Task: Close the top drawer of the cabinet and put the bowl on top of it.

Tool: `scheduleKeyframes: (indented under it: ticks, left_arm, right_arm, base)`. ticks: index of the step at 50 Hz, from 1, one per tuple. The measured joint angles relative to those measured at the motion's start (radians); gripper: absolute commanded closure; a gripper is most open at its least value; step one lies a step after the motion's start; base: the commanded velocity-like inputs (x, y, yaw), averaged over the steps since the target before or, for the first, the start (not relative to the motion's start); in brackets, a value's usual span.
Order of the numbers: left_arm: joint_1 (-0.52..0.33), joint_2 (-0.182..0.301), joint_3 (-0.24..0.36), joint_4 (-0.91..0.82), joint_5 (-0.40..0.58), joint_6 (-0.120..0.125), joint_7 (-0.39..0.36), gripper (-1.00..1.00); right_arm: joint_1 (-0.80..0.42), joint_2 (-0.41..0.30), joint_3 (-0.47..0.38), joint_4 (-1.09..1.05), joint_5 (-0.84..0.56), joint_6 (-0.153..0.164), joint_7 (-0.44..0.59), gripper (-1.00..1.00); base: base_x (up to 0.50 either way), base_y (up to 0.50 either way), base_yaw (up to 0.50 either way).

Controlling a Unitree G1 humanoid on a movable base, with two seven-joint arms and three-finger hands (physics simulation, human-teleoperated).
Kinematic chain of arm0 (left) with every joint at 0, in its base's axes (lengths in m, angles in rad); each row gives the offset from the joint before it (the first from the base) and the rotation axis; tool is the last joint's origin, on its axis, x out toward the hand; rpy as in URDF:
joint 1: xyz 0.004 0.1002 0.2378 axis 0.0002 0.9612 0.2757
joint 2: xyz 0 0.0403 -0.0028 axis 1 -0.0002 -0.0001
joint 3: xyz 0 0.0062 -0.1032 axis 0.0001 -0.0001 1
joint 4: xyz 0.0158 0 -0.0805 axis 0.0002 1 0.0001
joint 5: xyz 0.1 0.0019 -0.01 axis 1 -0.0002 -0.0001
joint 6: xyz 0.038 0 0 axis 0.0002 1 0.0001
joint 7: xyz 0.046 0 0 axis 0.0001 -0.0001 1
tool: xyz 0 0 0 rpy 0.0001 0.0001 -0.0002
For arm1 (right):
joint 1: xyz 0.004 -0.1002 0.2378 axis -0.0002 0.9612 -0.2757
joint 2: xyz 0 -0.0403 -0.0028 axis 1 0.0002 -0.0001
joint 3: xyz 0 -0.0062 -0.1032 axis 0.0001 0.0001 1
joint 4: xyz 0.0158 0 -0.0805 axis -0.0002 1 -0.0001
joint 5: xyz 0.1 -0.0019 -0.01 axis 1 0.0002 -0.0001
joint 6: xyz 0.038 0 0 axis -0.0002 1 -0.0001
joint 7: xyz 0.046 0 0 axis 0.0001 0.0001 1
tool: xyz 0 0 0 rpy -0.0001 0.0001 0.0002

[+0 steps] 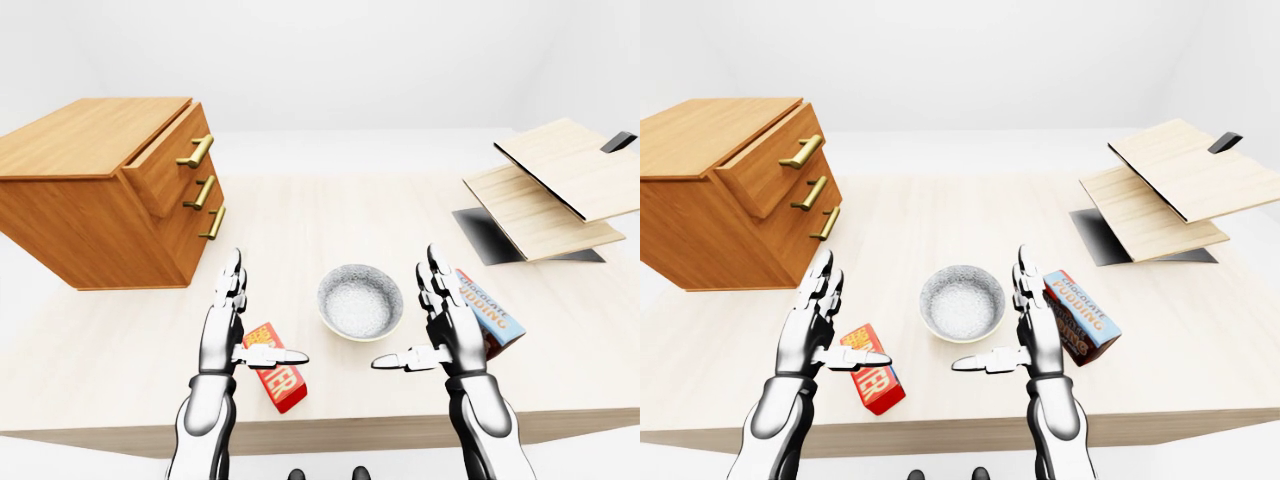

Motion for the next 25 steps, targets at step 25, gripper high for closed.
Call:
scheduleKeyframes:
  ticks: [25]
  left_arm:
    - [-0.004, 0.001, 0.001, 0.007, 0.000, 0.000, -0.001, -1.00]
  right_arm:
    - [0.008, 0.000, 0.006, 0.002, -0.013, -0.018, -0.009, -1.00]
  base:
    - [0.00, 0.00, 0.00]
